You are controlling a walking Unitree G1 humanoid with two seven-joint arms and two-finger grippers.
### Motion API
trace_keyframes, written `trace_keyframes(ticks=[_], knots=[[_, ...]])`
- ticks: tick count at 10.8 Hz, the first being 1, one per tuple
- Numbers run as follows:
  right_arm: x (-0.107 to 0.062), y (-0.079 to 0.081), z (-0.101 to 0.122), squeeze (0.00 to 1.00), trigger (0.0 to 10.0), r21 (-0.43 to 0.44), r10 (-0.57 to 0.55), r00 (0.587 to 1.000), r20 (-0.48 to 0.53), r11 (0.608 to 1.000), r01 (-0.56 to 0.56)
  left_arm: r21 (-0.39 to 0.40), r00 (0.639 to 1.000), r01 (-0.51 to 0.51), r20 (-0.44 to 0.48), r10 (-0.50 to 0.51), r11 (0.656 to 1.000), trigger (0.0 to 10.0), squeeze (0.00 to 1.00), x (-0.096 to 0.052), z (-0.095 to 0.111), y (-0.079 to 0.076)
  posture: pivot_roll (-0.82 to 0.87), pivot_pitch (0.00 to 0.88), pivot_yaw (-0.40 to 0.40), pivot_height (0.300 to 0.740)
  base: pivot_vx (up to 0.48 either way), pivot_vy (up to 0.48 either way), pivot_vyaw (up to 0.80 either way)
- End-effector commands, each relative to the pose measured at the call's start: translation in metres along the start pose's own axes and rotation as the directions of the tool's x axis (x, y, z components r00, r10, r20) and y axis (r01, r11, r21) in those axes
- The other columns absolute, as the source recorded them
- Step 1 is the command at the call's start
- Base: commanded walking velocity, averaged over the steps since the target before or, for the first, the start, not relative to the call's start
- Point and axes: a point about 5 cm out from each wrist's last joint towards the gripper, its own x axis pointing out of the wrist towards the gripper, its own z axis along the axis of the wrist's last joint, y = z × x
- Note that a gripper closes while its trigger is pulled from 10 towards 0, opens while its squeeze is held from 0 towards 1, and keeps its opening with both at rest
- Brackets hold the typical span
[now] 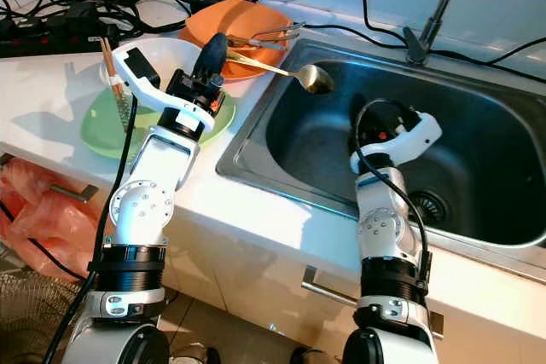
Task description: Kitchen organization
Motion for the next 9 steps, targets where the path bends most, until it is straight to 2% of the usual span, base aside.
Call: trace_keyframes(ticks=[1,2,4,5,7,9], knots=[[-0.001,0.0,0.002,1.0,10.0,0.014,0.0,1.0,0.006,1.0,0.0,-0.089,0.999,0.053,-0.006,-0.054,0.995,10.0,0.0,0.011,-0.018,-0.021,0.04,0.089,-0.027,0.74,0.0,0.0,0.0],[-0.001,0.001,0.003,1.0,10.0,0.012,0.005,1.0,0.005,1.0,-0.005,-0.088,0.999,0.053,-0.007,-0.054,0.995,10.0,0.0,0.011,-0.018,-0.021,0.04,0.089,-0.027,0.74,0.0,0.0,0.0],[0.001,0.008,0.006,1.0,10.0,0.062,0.025,1.0,0.003,0.998,-0.025,-0.088,0.999,0.05,-0.006,-0.051,0.995,10.0,0.0,0.011,-0.018,-0.02,0.03,0.088,-0.028,0.74,0.0,0.0,0.0],[0.002,0.013,0.006,0.0,10.0,0.087,0.05,0.999,-0.003,0.995,-0.049,-0.088,0.999,0.05,-0.007,-0.051,0.995,10.0,0.0,0.011,-0.019,-0.02,0.03,0.088,-0.028,0.74,0.0,0.0,0.0],[0.004,0.027,0.011,0.0,10.0,0.196,0.101,0.995,0.003,0.976,-0.099,-0.088,0.999,0.046,-0.008,-0.047,0.995,10.0,0.0,0.011,-0.02,-0.019,0.03,0.085,-0.03,0.74,0.0,0.0,0.0],[0.004,0.037,0.014,0.0,10.0,0.318,0.144,0.99,-0.003,0.939,-0.135,-0.098,0.999,0.051,-0.007,-0.051,0.994,10.0,0.0,0.011,-0.021,-0.019,0.03,0.082,-0.03,0.74,0.0,0.0,0.0]])
